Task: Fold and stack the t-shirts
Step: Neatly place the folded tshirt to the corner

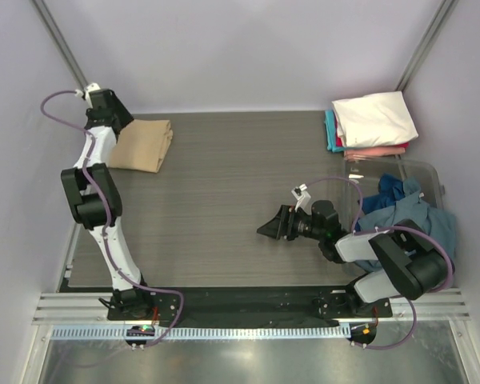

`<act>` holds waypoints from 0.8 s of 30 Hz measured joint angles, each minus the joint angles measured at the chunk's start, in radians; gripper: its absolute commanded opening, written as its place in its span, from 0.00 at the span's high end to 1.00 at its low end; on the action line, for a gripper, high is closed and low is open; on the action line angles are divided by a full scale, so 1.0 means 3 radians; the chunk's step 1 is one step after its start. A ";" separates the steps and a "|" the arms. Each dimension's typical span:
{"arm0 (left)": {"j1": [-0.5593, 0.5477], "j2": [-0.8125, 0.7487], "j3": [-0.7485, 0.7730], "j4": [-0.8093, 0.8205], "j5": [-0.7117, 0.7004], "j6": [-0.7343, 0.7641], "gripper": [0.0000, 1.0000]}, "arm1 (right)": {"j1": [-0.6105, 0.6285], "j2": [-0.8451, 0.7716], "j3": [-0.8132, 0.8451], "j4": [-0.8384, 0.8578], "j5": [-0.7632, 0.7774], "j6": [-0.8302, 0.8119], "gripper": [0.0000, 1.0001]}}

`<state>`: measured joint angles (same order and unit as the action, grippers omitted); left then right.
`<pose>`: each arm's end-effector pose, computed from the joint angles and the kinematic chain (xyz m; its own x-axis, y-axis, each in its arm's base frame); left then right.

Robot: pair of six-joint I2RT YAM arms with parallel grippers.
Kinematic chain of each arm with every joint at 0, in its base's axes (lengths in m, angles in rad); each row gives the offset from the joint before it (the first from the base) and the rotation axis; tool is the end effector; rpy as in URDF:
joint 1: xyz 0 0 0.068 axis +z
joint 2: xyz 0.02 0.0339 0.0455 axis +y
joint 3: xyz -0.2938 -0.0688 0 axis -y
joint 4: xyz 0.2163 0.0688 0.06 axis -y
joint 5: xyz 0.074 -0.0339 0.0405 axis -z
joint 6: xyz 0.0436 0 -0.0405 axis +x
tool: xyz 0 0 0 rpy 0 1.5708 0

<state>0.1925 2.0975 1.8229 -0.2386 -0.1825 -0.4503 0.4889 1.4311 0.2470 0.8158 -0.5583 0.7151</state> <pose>0.4833 0.1023 0.3092 -0.2844 -0.4915 -0.8231 -0.5188 0.8009 -0.2989 0.1832 0.1236 0.1868 -0.7873 0.2111 -0.5793 -0.4218 0.5010 0.7557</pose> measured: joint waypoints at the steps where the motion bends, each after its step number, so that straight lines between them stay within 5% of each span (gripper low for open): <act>1: 0.0000 0.0056 -0.0043 -0.0008 0.0094 -0.0056 0.36 | 0.0000 -0.0001 -0.0006 0.0004 0.0000 0.0000 0.21; 9: 0.0006 0.0570 -0.0134 -0.0069 0.0741 -0.0346 0.38 | -0.0006 -0.0001 -0.0020 0.0062 -0.0010 0.0009 0.21; 24: 0.0058 0.1242 0.0804 -0.0228 0.0741 -0.0559 0.41 | -0.0069 0.0028 -0.0020 0.0177 -0.0075 0.0089 0.21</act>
<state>0.2100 2.4702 2.0640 -0.3069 0.0399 -0.6182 0.4683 1.4395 0.2409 0.8688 -0.5808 0.7418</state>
